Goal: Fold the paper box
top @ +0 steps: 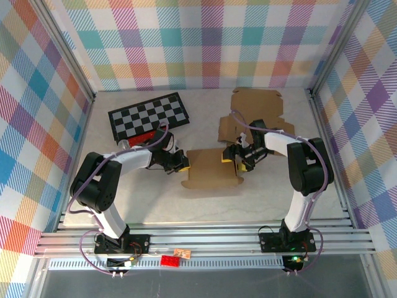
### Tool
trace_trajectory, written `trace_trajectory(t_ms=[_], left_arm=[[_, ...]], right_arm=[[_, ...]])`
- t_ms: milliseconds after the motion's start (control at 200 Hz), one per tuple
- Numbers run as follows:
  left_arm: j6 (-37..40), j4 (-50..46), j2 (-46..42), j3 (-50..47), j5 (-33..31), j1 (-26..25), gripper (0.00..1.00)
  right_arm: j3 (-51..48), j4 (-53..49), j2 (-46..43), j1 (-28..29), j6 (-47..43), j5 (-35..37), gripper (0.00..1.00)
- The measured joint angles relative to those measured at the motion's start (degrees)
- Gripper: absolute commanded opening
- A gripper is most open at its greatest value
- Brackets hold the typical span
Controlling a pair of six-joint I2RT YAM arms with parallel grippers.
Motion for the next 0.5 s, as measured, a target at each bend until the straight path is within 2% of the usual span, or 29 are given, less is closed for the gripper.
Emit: trace_trajectory(t_ms=[500], left_arm=[[1.0, 10.6, -3.8, -10.1, 6.9, 5.6, 0.0]], right_arm=[[2.4, -1.4, 0.8, 0.1, -1.6, -6.4, 0.87]])
